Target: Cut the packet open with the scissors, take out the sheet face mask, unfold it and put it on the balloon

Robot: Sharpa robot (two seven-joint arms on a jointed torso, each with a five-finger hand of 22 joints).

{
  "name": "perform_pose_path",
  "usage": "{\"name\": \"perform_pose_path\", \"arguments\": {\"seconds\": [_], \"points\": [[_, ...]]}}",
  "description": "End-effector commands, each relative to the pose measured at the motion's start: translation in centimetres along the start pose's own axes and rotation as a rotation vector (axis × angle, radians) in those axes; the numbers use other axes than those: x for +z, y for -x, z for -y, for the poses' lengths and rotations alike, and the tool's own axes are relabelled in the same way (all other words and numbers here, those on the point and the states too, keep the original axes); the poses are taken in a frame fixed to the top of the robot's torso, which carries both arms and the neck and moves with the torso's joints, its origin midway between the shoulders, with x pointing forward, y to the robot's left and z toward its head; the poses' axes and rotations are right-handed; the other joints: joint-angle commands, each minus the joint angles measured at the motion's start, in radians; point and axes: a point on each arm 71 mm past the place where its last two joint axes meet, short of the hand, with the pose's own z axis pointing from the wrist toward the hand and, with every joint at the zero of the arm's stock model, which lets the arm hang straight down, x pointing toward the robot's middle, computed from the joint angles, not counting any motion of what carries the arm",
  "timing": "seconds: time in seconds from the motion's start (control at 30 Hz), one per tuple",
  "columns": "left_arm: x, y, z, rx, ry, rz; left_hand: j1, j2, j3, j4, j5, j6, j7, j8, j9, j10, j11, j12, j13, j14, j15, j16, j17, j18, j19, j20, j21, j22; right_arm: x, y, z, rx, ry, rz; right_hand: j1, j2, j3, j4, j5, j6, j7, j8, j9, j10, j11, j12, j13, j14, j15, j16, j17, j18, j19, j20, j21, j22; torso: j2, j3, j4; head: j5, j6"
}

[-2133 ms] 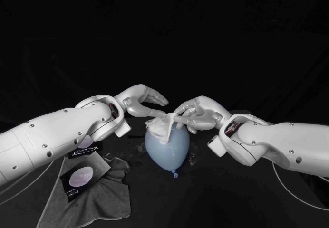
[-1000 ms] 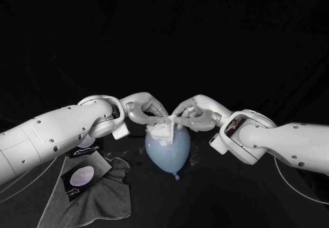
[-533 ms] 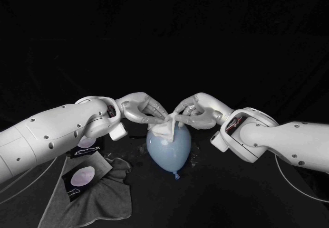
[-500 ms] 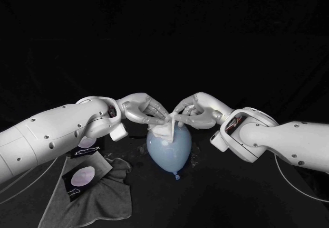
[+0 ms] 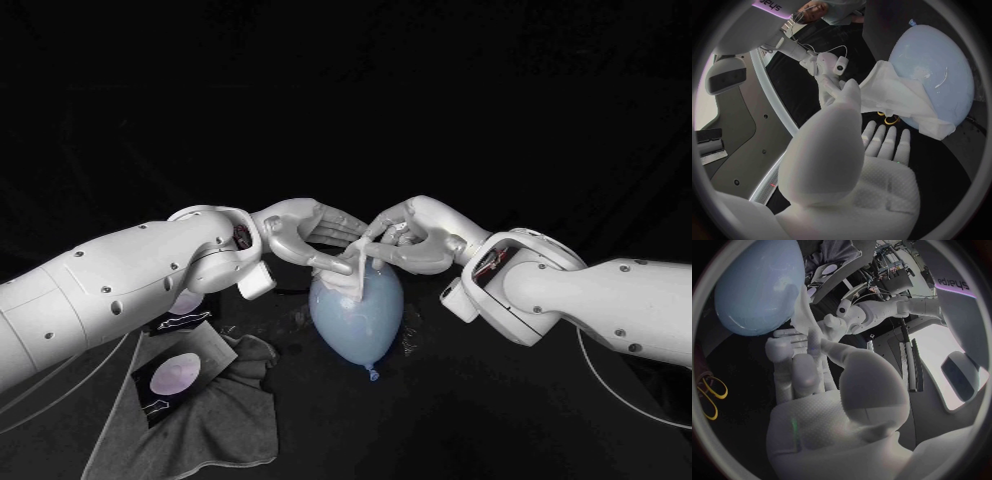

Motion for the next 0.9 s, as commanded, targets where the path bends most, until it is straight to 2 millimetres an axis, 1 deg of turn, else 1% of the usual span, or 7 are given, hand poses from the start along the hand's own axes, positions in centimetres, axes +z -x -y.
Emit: {"name": "perform_pose_path", "arguments": {"seconds": [0.03, 0.13, 0.3, 0.33, 0.5, 0.63, 0.9], "points": [[0.3, 0.0, 0.5, 0.045, -0.026, 0.026, 0.02, 0.006, 0.023, -0.002, 0.001, 0.0, 0.037, -0.001, 0.001, -0.005, 0.009, -0.001, 0.0, 0.0, 0.005, 0.002, 0.0, -0.005, -0.009, 0.0, -0.007, -0.001, -0.1, -0.1, -0.4, -0.009, 0.015, -0.001, 0.004, 0.002, 0.003, -0.003, 0.007, 0.005, 0.0, 0.006, 0.168, 0.003, -0.007, 0.0, 0.001, 0.0, -0.003, 0.005, 0.001, 0.017, 0.007, 0.003, 0.002, 0.002, 0.001, -0.0003, -0.0008, 0.001, 0.004], [0.5, -0.1, 0.6, 0.057, -0.03, 0.022, 0.036, 0.032, 0.054, -0.005, 0.0, 0.022, 0.042, 0.007, 0.007, 0.015, 0.016, 0.003, 0.003, 0.013, -0.001, 0.005, 0.003, 0.004, -0.008, -0.001, -0.008, -0.001, -0.1, -0.2, -0.5, -0.007, 0.02, -0.003, 0.004, 0.002, 0.003, -0.003, 0.007, 0.005, 0.0, 0.006, 0.168, 0.003, -0.007, 0.0, 0.001, 0.0, -0.003, 0.005, 0.001, 0.017, 0.007, 0.003, 0.002, 0.002, 0.0, 0.0, -0.0005, 0.002, 0.006], [0.7, -0.5, 0.7, 0.069, -0.033, -0.006, 0.067, 0.079, 0.147, -0.027, -0.001, 0.206, 0.04, 0.078, 0.057, 0.177, 0.025, 0.027, 0.015, 0.112, -0.008, 0.03, 0.023, 0.039, 0.007, -0.001, -0.007, 0.002, -0.1, -0.2, -0.6, -0.006, 0.023, -0.001, 0.004, 0.002, 0.003, -0.003, 0.007, 0.005, 0.0, 0.006, 0.168, 0.003, -0.007, 0.0, 0.001, 0.0, -0.003, 0.005, 0.001, 0.017, 0.007, 0.003, 0.002, 0.002, 0.0, 0.0002, 0.0008, 0.004, 0.008], [0.8, -0.6, 0.8, 0.071, -0.034, -0.014, 0.066, 0.09, 0.163, -0.035, 0.0, 0.302, 0.042, 0.119, 0.079, 0.36, 0.042, 0.069, 0.035, 0.205, -0.009, 0.056, 0.04, 0.057, 0.026, 0.0, -0.003, 0.005, -0.1, -0.2, -0.6, -0.006, 0.024, 0.0, 0.004, 0.002, 0.003, -0.003, 0.007, 0.005, 0.0, 0.006, 0.168, 0.003, -0.007, 0.0, 0.001, 0.0, -0.003, 0.005, 0.001, 0.017, 0.007, 0.003, 0.002, 0.002, 0.0, 0.0002, 0.0009, 0.005, 0.008], [1.0, -1.1, 0.9, 0.072, -0.036, -0.051, 0.023, 0.091, 0.195, -0.025, -0.002, 0.397, 0.029, 0.153, 0.089, 0.546, 0.037, 0.112, 0.038, 0.453, -0.027, 0.141, 0.089, 0.089, 0.184, 0.007, 0.046, 0.029, 0.0, -0.2, -0.7, -0.006, 0.027, 0.005, 0.005, 0.001, 0.004, -0.003, 0.007, 0.005, 0.0, 0.006, 0.169, 0.004, -0.007, 0.0, 0.002, 0.001, -0.004, 0.006, 0.001, 0.017, 0.007, 0.002, 0.002, 0.002, 0.001, -0.0004, -0.0004, 0.009, 0.009], [1.2, -1.3, 1.0, 0.071, -0.039, -0.068, -0.003, 0.078, 0.218, -0.016, -0.001, 0.432, 0.032, 0.155, 0.088, 0.595, 0.018, 0.086, 0.022, 0.509, -0.05, 0.16, 0.106, 0.065, 0.383, 0.006, 0.109, 0.055, 0.0, -0.2, -0.7, -0.006, 0.03, 0.01, 0.005, 0.001, 0.004, -0.003, 0.007, 0.005, 0.0, 0.006, 0.169, 0.004, -0.007, 0.0, 0.002, 0.001, -0.004, 0.006, 0.001, 0.017, 0.007, 0.002, 0.002, 0.002, 0.001, -0.0004, -0.0004, 0.009, 0.007], [1.2, -1.5, 1.1, 0.064, -0.039, -0.083, -0.045, 0.074, 0.218, -0.012, -0.002, 0.473, 0.03, 0.166, 0.093, 0.614, 0.012, 0.057, 0.021, 0.509, -0.052, 0.152, 0.114, 0.043, 0.394, 0.005, 0.105, 0.047, 0.1, -0.1, -0.5, -0.01, 0.021, 0.01, 0.005, 0.001, 0.004, -0.003, 0.007, 0.005, 0.0, 0.006, 0.169, 0.004, -0.007, 0.0, 0.002, 0.002, -0.004, 0.005, 0.0, 0.017, 0.007, 0.002, 0.002, 0.002, 0.0, -0.0004, 0.0001, 0.011, 0.003]]}}
